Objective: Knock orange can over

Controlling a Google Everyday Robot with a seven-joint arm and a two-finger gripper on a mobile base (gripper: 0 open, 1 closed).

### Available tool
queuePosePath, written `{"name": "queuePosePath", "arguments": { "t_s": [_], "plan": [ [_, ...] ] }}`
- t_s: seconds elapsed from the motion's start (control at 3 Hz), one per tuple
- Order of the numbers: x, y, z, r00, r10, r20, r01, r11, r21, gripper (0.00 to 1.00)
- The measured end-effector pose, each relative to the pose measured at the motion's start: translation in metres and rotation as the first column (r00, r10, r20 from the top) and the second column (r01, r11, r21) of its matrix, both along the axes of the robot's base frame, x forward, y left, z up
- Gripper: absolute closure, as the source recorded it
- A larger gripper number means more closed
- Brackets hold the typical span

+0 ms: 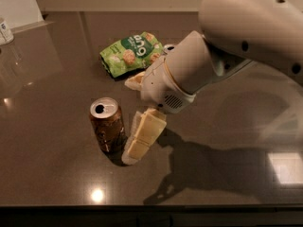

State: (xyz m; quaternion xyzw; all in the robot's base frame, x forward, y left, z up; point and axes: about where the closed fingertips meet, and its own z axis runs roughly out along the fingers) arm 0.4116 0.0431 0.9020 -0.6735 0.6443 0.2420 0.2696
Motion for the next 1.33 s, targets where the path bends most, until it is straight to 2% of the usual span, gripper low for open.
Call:
{"name": "queuePosePath", "arguments": {
  "t_s": [0.33, 0.67, 1.33],
  "plan": [
    [0.006, 0.02, -0.008, 1.0, 0.008, -0.001, -0.008, 0.999, 0.048, 0.0],
    [0.017, 0.028, -0.013, 1.0, -0.003, 0.003, 0.003, 0.997, 0.08, 0.19],
    [0.025, 0.028, -0.005, 1.0, -0.002, -0.008, 0.003, 0.992, 0.127, 0.64]
  ]
}}
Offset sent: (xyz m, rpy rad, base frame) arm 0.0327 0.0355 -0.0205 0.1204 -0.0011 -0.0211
